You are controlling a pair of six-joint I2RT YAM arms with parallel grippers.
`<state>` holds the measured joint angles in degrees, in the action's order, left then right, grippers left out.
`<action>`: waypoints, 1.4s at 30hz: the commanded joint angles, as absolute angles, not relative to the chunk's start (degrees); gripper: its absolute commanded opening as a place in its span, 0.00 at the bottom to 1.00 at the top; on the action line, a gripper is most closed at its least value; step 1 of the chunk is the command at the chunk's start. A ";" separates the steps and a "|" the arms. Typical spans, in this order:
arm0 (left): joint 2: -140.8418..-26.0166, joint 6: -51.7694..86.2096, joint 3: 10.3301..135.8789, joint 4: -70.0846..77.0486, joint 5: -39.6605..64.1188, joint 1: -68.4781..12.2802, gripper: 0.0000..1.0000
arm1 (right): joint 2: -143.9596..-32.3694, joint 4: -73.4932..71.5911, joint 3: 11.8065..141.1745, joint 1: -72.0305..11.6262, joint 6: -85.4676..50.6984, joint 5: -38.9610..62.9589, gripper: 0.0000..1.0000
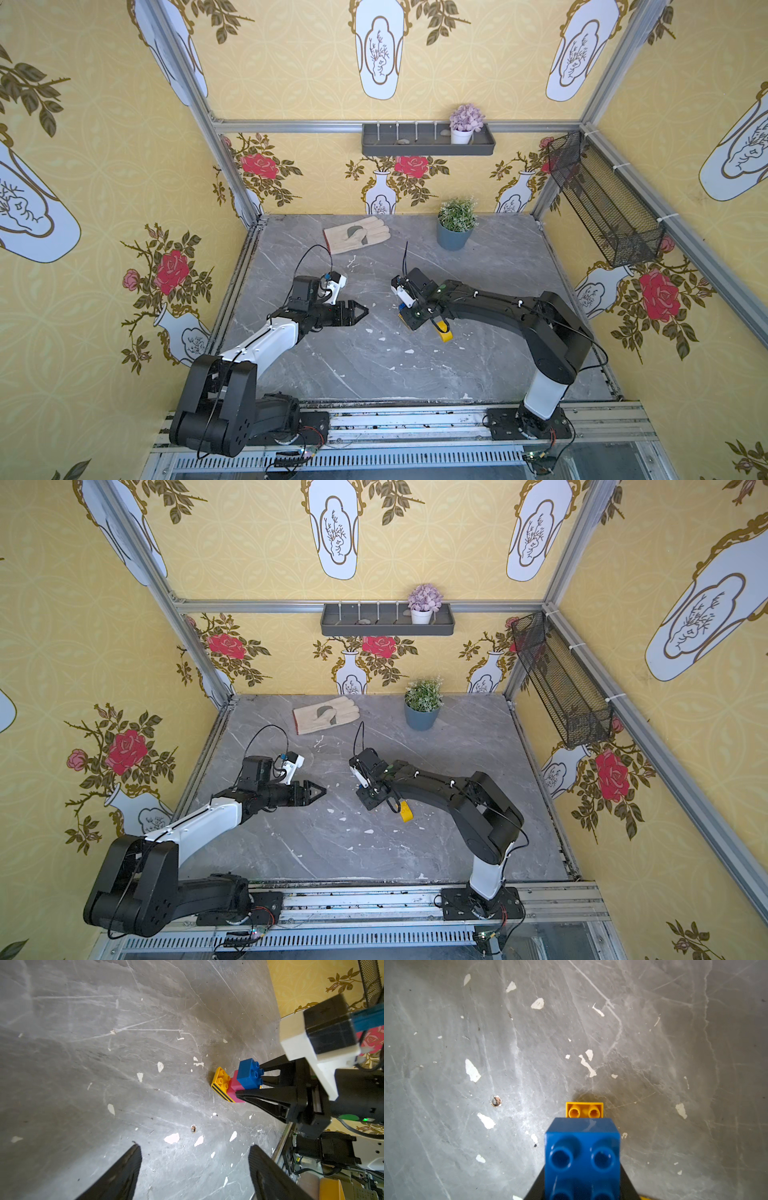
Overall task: Assemble the letter s with lego
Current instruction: Assemble the lego brick with the lego brick, then pick up the lego brick from the center of the board.
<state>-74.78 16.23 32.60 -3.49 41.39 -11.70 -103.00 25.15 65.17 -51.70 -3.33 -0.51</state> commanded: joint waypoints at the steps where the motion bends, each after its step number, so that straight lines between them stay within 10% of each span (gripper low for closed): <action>1: -74.92 15.47 32.50 -2.33 41.92 -11.51 0.83 | -104.24 31.42 64.77 -51.62 -4.13 -3.11 0.28; 32: -71.24 14.85 32.74 -1.35 39.96 -11.24 0.83 | -85.97 51.25 68.53 -43.37 -14.00 7.99 0.86; 42: -64.61 15.16 32.26 2.55 36.54 -13.34 0.83 | -88.62 53.53 62.00 -41.59 -17.58 9.77 0.83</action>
<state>-65.04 15.44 32.60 0.16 37.76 -12.80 -86.80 54.24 62.15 -41.71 -16.71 9.85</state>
